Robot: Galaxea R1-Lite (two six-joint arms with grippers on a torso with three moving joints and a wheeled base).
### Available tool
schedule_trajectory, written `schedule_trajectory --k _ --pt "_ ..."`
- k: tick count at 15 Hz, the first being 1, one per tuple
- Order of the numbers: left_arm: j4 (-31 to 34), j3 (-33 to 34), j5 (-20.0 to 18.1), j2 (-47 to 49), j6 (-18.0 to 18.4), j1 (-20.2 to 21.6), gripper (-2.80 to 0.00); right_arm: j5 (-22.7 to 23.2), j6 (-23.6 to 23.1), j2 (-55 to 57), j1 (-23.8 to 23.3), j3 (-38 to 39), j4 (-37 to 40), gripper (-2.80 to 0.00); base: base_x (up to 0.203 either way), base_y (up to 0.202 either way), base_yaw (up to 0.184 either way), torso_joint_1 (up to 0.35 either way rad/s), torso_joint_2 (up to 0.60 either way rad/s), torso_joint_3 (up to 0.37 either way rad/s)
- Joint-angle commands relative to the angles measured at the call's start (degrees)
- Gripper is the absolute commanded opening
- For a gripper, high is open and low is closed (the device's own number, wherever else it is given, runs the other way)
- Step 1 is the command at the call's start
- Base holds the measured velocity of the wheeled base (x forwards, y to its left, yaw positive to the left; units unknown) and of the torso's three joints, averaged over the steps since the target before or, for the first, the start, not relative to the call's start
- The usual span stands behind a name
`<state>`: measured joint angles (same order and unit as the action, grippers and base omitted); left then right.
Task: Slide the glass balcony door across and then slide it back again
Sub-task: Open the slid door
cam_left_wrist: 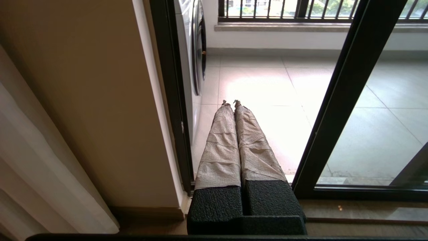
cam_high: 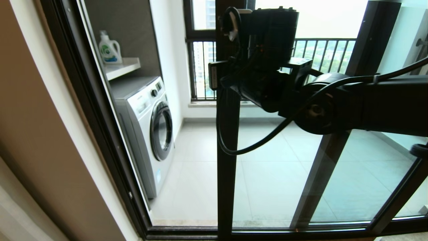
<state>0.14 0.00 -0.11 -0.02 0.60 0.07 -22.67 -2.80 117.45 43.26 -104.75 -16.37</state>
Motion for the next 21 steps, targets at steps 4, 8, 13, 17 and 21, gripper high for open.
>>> schedule_trajectory --k 4,8,13,17,21 --pt "-0.05 0.00 -0.07 0.11 0.02 0.01 -2.80 -0.88 -0.72 11.39 -5.60 -7.30 -0.84 -2.80 0.000 0.000 0.000 0.000 0.00 0.000" --pt "-0.05 0.00 -0.07 0.11 0.02 0.01 -2.80 -0.88 -0.79 11.06 -9.76 -7.31 -3.31 -2.80 0.000 0.000 0.000 0.000 0.00 0.000" --pt "-0.05 0.00 -0.07 0.11 0.02 0.01 -2.80 -1.67 -0.71 9.21 -11.96 -7.14 -3.48 -2.80 0.000 0.000 0.000 0.000 0.00 0.000" --pt "-0.05 0.00 -0.07 0.11 0.02 0.01 -2.80 -1.67 -0.71 7.05 -13.61 -6.25 -3.49 -2.80 0.000 0.000 0.000 0.000 0.00 0.000" --pt "-0.05 0.00 -0.07 0.11 0.02 0.01 -2.80 -1.67 -0.71 2.85 -14.17 -0.74 -3.49 -2.80 0.000 0.000 0.000 0.000 0.00 0.000"
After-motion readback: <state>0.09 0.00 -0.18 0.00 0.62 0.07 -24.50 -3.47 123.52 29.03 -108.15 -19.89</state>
